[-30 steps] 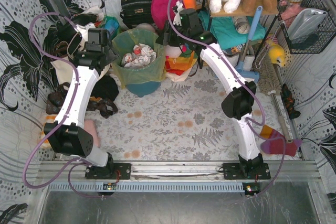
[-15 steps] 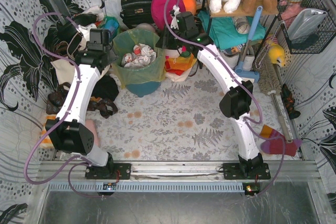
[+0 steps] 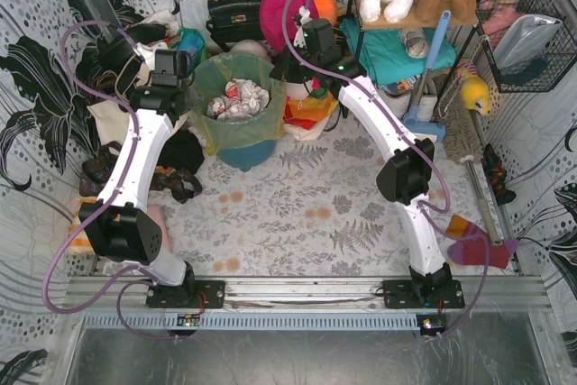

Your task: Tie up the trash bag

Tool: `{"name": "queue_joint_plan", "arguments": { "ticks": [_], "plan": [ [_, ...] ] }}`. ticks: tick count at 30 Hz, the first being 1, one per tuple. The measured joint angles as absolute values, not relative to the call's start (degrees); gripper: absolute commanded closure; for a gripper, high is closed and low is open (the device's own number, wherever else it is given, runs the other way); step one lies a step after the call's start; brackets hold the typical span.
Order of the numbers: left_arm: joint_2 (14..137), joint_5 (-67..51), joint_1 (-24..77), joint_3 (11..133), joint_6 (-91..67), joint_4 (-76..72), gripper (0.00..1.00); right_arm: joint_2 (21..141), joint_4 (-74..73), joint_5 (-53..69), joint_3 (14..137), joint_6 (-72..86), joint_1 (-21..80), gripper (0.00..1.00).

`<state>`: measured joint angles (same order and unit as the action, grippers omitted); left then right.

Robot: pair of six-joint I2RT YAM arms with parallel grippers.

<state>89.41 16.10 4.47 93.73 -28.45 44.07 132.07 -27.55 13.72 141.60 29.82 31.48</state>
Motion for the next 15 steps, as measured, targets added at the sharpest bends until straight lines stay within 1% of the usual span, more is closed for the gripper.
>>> {"name": "queue_joint_plan", "arguments": {
  "ticks": [7, 12, 15],
  "plan": [
    [89.2, 13.6, 4.4, 94.1, -27.0, 44.4, 1.00, 131.1, -28.3, 11.2, 140.6, 30.5, 31.9, 1.00],
    [87.5, 8.7, 4.8, 94.1, -25.5, 46.1, 1.00, 124.6, -30.4, 7.6, 133.1, 30.2, 32.9, 1.00],
    [86.0, 7.2, 6.6, 93.8, -24.6, 47.4, 1.00, 118.4, -31.8, 4.7, 126.3, 30.2, 33.8, 1.00]
  ]
}}
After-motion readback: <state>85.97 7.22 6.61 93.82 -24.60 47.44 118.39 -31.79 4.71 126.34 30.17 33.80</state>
